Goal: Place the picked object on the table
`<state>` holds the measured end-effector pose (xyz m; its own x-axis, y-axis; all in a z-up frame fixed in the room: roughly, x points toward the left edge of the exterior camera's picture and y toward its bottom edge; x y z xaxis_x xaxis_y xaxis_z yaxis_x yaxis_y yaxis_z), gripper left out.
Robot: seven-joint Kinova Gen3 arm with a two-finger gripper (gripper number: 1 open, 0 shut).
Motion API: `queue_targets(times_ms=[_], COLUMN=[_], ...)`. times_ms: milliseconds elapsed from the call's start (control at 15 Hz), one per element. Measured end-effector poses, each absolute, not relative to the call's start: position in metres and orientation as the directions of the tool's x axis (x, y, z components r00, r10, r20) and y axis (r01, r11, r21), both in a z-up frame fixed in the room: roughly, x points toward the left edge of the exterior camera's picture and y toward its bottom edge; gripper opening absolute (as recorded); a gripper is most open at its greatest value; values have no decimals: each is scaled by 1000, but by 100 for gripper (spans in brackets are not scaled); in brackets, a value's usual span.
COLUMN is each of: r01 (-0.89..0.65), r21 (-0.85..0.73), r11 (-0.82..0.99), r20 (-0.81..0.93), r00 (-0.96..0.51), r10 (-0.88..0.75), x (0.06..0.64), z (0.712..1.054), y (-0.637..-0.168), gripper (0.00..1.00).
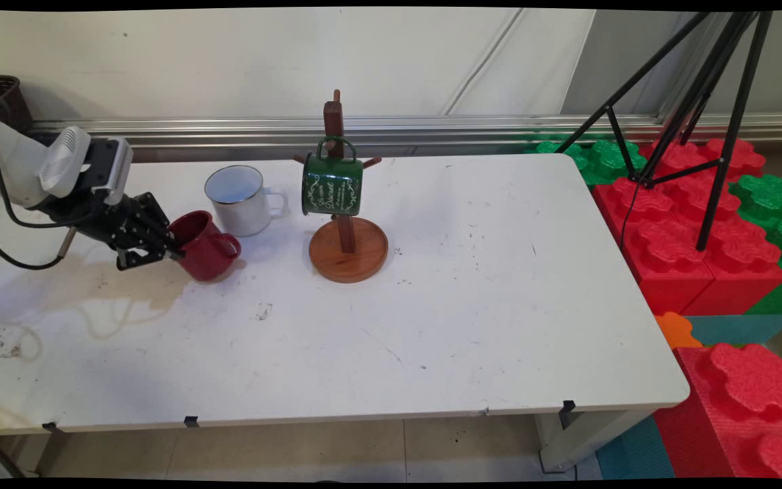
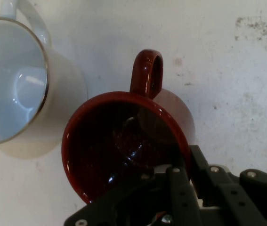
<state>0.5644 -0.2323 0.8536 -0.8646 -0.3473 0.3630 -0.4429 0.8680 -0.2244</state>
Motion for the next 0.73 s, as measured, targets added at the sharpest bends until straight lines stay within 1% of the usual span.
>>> queue_targets(times_ms=[200, 267, 733], r01=[-439, -439, -441], r21=[-216, -212, -189], r11=[872, 873, 877], r20=[361, 362, 375], r00=[-866, -865, -858], r10=[-347, -347, -351], x=[564, 563, 560], z=[851, 851, 850], y=[-231, -231, -233], gripper=[0, 100, 100])
